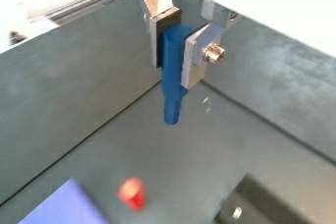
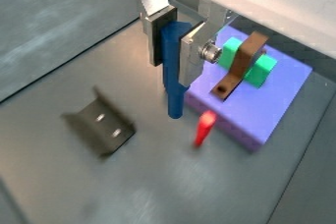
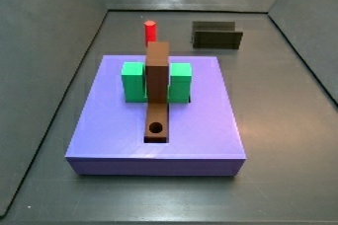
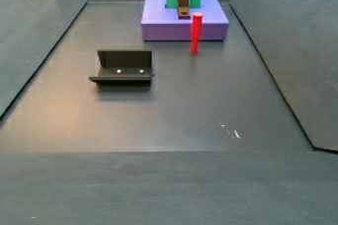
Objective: Pick up the blue object. Move up. Move to above the board. Insert the blue object.
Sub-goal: Move to above the board, then insert the blue object.
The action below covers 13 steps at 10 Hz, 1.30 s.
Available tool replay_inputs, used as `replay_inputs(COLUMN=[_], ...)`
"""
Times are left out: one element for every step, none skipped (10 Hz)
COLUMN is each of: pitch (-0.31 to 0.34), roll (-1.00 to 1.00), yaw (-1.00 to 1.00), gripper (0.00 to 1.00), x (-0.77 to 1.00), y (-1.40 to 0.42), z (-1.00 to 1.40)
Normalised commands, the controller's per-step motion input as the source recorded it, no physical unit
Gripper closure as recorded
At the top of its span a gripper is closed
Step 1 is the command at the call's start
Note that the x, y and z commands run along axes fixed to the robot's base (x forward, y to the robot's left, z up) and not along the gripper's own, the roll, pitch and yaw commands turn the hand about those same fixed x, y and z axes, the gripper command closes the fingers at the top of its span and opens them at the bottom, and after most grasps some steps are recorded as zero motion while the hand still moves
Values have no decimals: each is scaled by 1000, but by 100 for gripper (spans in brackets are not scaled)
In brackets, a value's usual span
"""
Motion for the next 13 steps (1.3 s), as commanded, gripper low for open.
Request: replay_inputs(pitch=[108,101,110,127,137,156,161,147,0,0,-1,-16,-21], roll=[7,6,18,-4,12,11,17,15,0,0,0,0,0], yaw=[25,18,18,12,12,11,9,8,0,0,0,0,9], gripper=[100,100,100,100,100,100,100,100,100,100,100,100,100], x=[105,113,125,151,171,229,140,107,0,0,0,-23,-11], y=[-1400,-1400,-1400,-1400,-1400,-1400,-659,-285,-20,-43,-80,-97,-109], z=[199,201,202,208,209,222,113,63,0,-3,-63,-109,-131])
